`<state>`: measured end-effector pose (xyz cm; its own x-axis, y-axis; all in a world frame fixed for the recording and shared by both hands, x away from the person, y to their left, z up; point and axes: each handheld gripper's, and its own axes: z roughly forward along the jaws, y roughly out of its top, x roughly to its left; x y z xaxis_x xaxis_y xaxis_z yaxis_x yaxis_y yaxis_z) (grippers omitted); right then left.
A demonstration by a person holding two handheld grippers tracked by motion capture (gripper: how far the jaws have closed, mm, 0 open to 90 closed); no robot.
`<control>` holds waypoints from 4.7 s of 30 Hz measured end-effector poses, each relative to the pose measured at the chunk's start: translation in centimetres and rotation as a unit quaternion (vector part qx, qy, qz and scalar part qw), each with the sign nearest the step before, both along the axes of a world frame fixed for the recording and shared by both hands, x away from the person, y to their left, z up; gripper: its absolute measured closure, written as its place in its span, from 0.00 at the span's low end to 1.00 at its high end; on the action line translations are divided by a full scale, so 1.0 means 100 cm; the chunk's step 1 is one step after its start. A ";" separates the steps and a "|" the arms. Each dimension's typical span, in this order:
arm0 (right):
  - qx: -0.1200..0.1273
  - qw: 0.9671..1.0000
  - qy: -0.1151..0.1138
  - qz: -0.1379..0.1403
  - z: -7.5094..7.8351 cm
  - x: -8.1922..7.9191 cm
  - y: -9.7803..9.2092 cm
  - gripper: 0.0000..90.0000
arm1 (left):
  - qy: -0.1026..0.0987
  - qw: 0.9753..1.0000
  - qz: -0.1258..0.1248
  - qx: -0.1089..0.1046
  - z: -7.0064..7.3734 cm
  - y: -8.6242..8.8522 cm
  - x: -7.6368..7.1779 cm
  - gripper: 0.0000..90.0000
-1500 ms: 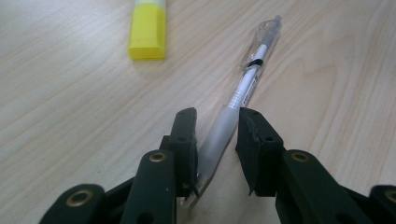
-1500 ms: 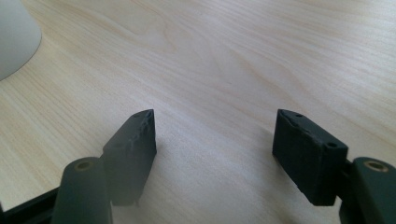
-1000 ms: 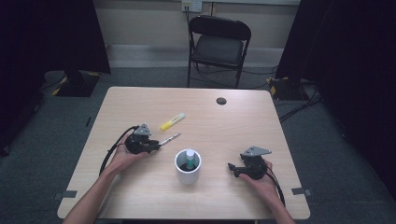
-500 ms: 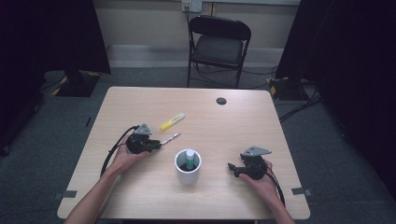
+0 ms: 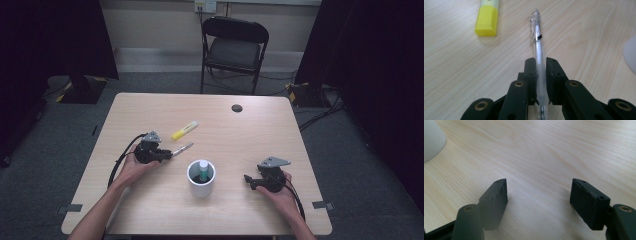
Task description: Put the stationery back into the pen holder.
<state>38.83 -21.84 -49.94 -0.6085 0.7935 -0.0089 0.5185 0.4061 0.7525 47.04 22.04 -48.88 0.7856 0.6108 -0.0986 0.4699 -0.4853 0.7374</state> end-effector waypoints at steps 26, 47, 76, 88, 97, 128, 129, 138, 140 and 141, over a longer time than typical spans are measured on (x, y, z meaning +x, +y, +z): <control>0.000 1.000 0.000 0.000 0.000 0.000 0.000 0.33 | -0.023 0.998 -0.009 -0.062 0.035 -0.004 -0.007 0.89; 0.001 1.000 0.001 0.000 0.000 0.000 0.000 0.33 | -0.059 0.989 -0.051 -0.122 0.079 -0.013 -0.022 0.89; -0.001 1.000 0.003 0.004 0.000 0.000 0.000 0.29 | -0.096 0.979 -0.115 -0.137 0.123 -0.022 -0.062 0.89; -0.007 1.000 0.008 0.003 -0.001 0.000 0.002 0.18 | -0.090 0.976 -0.138 -0.140 0.122 -0.020 -0.080 0.89; -0.010 1.000 0.011 0.001 -0.001 0.000 0.003 0.15 | -0.086 0.972 -0.168 -0.137 0.122 -0.019 -0.103 0.89; -0.010 1.000 0.011 0.000 -0.001 0.000 0.003 0.15 | -0.037 0.981 -0.175 -0.074 0.089 -0.020 -0.105 0.89; -0.010 1.000 0.011 0.001 -0.001 0.000 0.003 0.15 | -0.034 0.981 -0.175 -0.075 0.088 -0.021 -0.104 0.89; -0.009 1.000 0.011 0.000 -0.001 0.000 0.003 0.15 | -0.033 0.981 -0.177 -0.070 0.091 -0.027 -0.101 0.88; -0.009 1.000 0.011 0.000 -0.001 0.000 0.003 0.15 | -0.038 0.981 -0.178 -0.072 0.095 -0.028 -0.100 0.88; -0.009 1.000 0.010 0.001 -0.001 0.000 0.003 0.15 | -0.038 0.981 -0.178 -0.072 0.096 -0.029 -0.099 0.88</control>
<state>38.83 -21.55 -50.03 -0.6106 0.7918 -0.0121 0.5319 0.4215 0.7345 37.11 19.17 -39.24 0.9548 0.2810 -0.0966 0.2306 -0.4958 0.8372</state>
